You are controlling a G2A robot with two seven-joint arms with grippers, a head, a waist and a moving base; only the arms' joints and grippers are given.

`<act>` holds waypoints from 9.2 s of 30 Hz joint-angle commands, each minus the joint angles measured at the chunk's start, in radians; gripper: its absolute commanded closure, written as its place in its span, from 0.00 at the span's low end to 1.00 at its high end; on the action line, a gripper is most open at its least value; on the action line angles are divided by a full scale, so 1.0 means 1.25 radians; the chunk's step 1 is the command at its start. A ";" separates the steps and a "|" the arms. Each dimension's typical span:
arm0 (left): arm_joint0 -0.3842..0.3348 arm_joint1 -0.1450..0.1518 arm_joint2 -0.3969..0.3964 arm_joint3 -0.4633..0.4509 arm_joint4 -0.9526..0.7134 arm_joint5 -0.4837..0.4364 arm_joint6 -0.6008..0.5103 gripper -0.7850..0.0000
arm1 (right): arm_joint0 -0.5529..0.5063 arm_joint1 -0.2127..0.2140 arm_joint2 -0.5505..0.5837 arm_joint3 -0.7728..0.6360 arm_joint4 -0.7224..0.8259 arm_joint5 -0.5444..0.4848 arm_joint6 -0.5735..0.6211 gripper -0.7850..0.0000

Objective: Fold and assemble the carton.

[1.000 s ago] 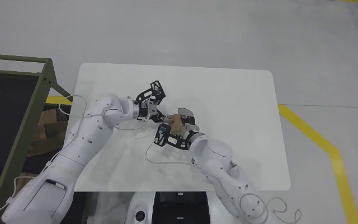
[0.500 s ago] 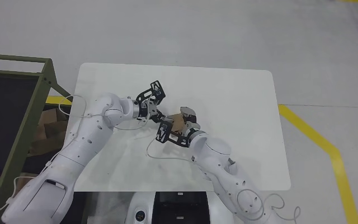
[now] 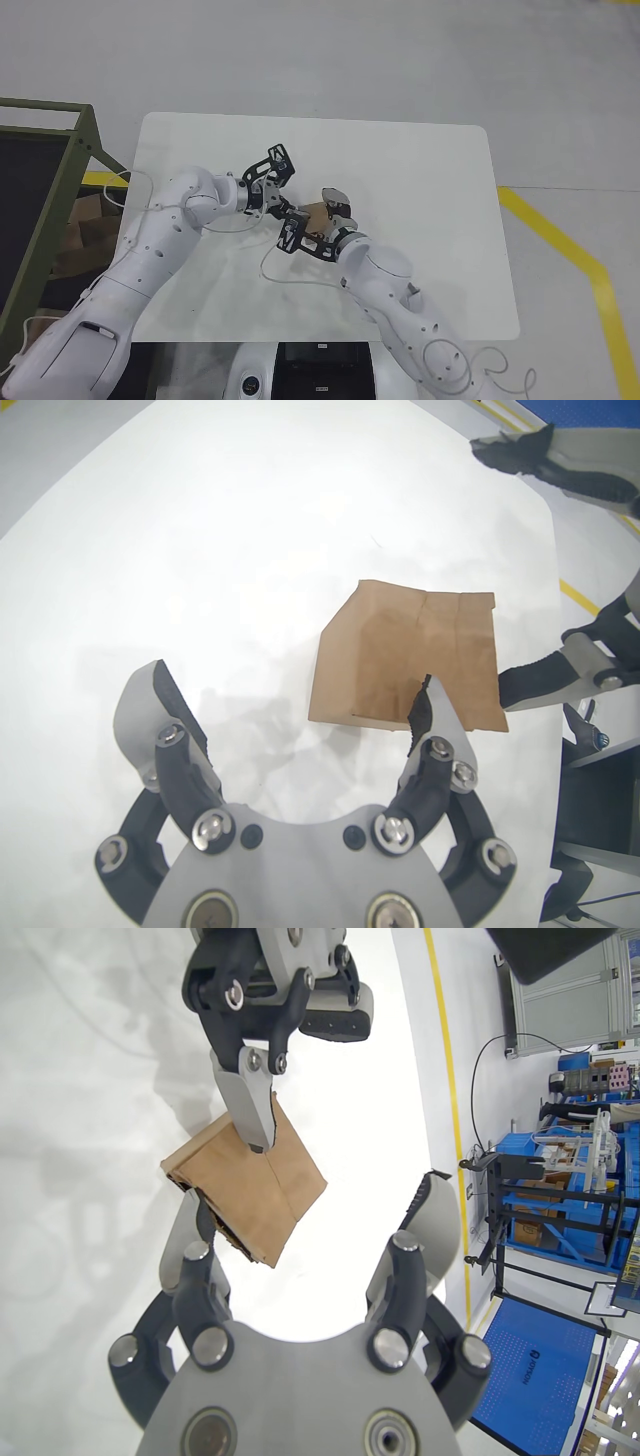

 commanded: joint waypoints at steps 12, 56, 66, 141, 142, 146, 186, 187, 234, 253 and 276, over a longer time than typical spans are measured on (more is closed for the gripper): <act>-0.001 0.000 0.004 0.001 0.004 -0.003 -0.002 0.00 | 0.009 -0.004 -0.002 0.017 0.004 -0.004 0.014 0.16; -0.012 -0.005 0.018 0.018 0.008 -0.001 -0.002 0.00 | 0.007 -0.008 0.017 0.029 0.015 0.017 0.003 0.12; -0.012 -0.005 0.019 0.018 0.009 -0.004 -0.002 0.00 | -0.016 -0.004 0.049 0.008 0.017 0.051 -0.002 0.12; 0.111 0.027 -0.175 -0.039 -0.082 0.059 0.255 0.00 | -0.297 0.005 0.034 0.118 0.165 0.576 -0.607 0.00; 0.111 0.027 -0.175 -0.039 -0.082 0.059 0.255 0.00 | -0.295 0.001 0.026 0.128 0.171 0.597 -0.614 0.00; 0.111 0.027 -0.175 -0.039 -0.082 0.059 0.255 0.00 | -0.282 -0.013 -0.002 0.171 0.219 0.681 -0.660 0.00; 0.111 0.027 -0.175 -0.039 -0.082 0.059 0.255 0.00 | -0.114 -0.086 -0.035 0.452 0.504 0.756 -0.853 0.00; 0.111 0.027 -0.175 -0.039 -0.082 0.059 0.255 0.00 | -0.108 -0.088 -0.036 0.460 0.512 0.751 -0.854 0.00; 0.111 0.027 -0.175 -0.039 -0.082 0.059 0.255 0.00 | -0.074 -0.052 0.097 0.447 0.455 0.428 -0.838 0.00; 0.111 0.027 -0.175 -0.039 -0.082 0.059 0.255 0.00 | 0.005 -0.025 0.135 0.518 0.437 0.191 -0.853 0.00; 0.111 0.027 -0.175 -0.039 -0.082 0.059 0.255 0.00 | 0.045 -0.025 0.110 0.565 0.454 0.203 -0.846 0.23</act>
